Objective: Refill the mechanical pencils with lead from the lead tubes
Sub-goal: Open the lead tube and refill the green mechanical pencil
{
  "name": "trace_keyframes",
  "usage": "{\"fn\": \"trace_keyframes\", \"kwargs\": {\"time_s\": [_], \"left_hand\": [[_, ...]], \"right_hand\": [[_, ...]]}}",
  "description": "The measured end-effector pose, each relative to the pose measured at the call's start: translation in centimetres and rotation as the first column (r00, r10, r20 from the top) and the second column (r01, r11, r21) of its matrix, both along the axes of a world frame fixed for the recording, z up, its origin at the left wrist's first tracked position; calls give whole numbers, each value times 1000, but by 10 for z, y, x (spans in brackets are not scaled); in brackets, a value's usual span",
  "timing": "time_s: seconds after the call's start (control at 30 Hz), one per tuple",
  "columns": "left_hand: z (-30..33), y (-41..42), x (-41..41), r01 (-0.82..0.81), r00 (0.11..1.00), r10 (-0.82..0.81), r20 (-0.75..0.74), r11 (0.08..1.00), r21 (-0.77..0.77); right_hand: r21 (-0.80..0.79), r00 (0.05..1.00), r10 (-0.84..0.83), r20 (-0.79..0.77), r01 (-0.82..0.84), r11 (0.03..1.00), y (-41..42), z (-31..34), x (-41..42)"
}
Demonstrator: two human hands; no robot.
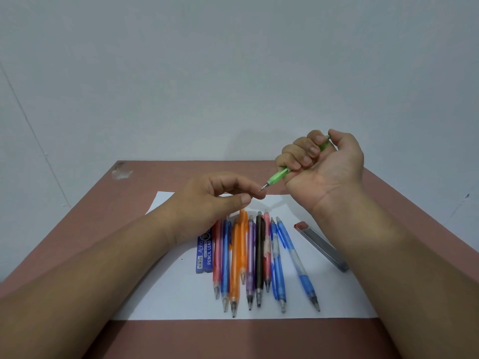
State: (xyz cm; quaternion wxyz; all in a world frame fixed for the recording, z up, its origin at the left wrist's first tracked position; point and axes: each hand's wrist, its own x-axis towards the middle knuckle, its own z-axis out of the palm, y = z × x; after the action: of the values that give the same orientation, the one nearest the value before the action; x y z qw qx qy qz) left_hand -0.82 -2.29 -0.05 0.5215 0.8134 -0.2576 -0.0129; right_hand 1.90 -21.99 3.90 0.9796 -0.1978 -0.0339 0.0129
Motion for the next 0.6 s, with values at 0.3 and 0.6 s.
{"fn": "trace_keyframes", "kwargs": {"time_s": [0.3, 0.6], "left_hand": [[-1, 1, 1, -11, 1000, 11, 2, 1000, 21], [-2, 1, 2, -9, 1000, 9, 2, 1000, 7]], "right_hand": [[-7, 1000, 0, -3, 0, 1000, 0, 0, -1], [0, 1000, -2, -1, 2, 1000, 1, 0, -1]]}}
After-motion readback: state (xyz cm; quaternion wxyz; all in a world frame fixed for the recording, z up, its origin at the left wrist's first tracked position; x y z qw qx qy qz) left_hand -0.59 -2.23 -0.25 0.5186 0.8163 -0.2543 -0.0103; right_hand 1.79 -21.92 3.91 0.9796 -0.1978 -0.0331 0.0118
